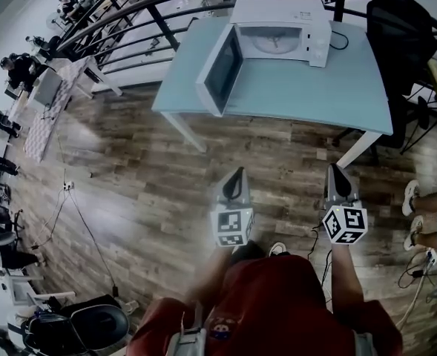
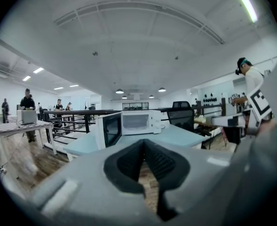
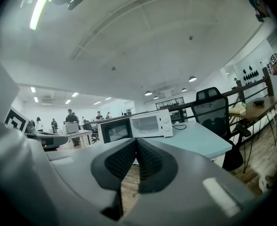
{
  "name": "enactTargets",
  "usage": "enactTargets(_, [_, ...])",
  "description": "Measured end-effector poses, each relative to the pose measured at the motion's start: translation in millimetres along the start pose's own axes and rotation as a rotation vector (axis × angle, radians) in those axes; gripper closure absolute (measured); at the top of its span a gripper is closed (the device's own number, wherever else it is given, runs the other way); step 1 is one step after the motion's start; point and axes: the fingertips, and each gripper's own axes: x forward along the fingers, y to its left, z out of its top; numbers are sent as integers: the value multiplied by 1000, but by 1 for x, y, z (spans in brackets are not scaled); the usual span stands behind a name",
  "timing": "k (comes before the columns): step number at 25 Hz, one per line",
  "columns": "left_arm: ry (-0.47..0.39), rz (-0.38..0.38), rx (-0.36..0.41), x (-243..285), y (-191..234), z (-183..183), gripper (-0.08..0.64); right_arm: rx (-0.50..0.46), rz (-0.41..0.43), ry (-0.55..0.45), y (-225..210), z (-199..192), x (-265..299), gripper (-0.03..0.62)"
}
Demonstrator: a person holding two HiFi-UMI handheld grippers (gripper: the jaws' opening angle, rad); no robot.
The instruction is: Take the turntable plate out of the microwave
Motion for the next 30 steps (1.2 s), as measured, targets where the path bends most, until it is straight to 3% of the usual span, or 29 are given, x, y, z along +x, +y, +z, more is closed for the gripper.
enactTargets(15, [-12,-59,2,82,4,3,560,-8,-31,2,-26,0,64,592])
enactTargets(30, [3,-67,-26,197,109,23,560,-55,-32,31,-3,27,224,592])
